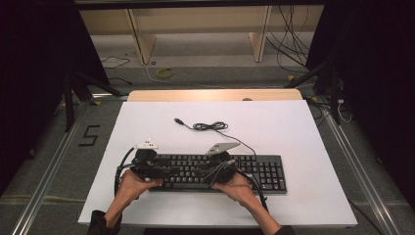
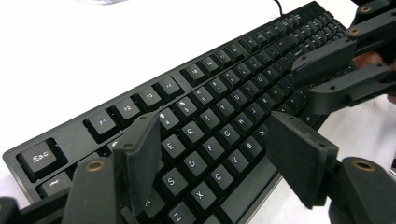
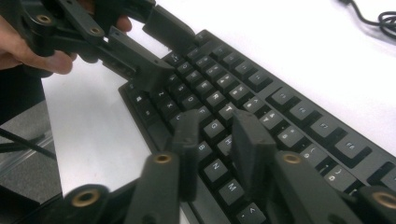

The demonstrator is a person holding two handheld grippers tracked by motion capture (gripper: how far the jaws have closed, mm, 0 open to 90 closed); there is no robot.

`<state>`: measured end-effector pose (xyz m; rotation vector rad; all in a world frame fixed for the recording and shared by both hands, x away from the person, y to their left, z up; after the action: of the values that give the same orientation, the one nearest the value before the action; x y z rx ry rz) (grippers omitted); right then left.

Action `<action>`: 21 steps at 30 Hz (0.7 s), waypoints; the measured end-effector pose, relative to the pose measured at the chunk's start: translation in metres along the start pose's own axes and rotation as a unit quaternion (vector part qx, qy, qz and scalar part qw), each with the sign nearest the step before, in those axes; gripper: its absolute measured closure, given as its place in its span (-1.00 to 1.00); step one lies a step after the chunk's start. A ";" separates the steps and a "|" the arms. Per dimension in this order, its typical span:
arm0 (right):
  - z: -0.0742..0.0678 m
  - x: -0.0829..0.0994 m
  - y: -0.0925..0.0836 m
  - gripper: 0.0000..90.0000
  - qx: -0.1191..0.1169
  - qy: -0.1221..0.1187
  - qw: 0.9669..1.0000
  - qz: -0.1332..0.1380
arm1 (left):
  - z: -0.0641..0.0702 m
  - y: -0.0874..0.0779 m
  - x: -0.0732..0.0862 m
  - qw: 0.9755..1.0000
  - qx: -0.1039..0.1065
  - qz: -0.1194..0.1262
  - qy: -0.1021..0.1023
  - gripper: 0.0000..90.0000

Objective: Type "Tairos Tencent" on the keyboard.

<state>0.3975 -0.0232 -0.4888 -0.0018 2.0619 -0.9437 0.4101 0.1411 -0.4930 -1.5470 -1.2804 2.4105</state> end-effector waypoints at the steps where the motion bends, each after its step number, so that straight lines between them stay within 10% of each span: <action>1: 0.000 0.000 0.001 0.67 0.000 0.000 1.000 -0.003 | 0.000 0.000 0.000 1.000 0.000 0.000 0.001 -0.23; 21: 0.006 0.007 0.013 1.00 0.018 -0.009 0.999 -0.030 | 0.001 -0.004 0.006 1.000 0.005 0.007 -0.003 -0.28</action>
<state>0.4012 -0.0201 -0.5040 -0.0530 2.0384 -1.0147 0.4049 0.1452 -0.4951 -1.5532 -1.2613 2.4289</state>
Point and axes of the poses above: each handheld gripper's, and its own axes: y roughly forward along the jaws, x roughly out of its underside, z roughly to its right, the point moved 7 cm from there along y, roughly forward along the jaws, and after that the axes turned 10 degrees about y, right-handed, at the moved point
